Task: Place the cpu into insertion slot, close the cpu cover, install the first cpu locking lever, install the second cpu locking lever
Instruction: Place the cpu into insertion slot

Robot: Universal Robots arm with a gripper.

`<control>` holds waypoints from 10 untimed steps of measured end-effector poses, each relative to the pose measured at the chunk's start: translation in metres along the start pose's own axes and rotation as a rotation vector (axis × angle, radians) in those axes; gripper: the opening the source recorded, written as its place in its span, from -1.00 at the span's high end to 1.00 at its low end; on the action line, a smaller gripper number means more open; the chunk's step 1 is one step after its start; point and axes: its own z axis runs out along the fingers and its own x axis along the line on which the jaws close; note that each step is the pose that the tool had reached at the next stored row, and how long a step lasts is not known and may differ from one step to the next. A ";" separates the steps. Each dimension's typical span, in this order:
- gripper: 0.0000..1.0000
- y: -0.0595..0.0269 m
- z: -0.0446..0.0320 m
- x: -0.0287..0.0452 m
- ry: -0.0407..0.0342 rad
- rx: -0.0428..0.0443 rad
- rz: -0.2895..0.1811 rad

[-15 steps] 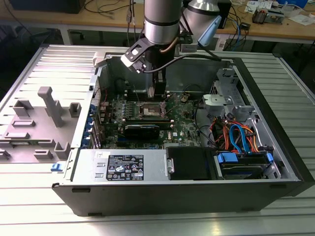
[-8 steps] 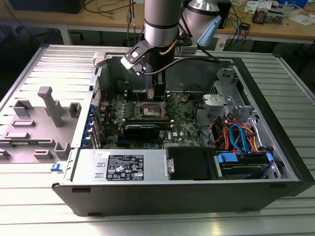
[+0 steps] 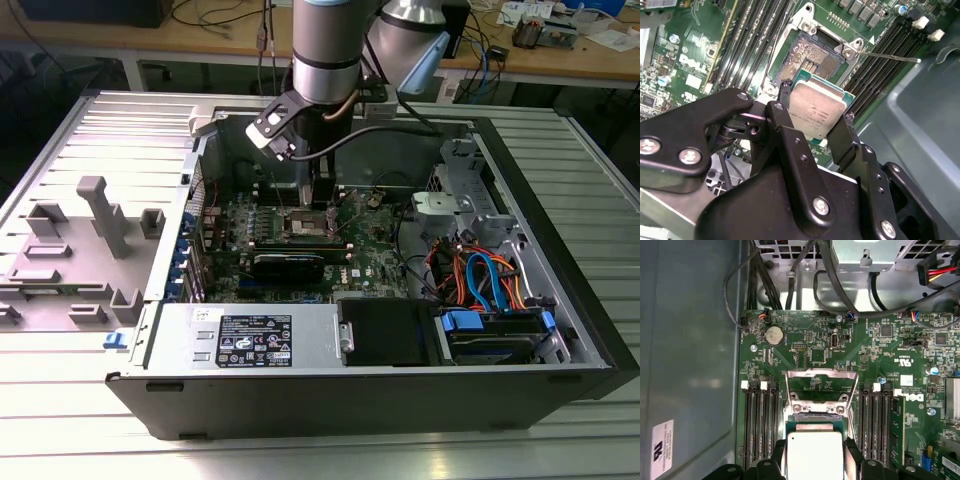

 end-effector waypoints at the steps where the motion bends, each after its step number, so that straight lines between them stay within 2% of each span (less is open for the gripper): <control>1: -0.09 -0.0003 0.0022 0.0000 -0.0001 -0.0003 0.010; 6: -0.09 -0.0041 0.0133 -0.0003 -0.0002 -0.0015 0.020; 10: -0.09 -0.0062 0.0195 -0.0005 0.0001 -0.0018 -0.011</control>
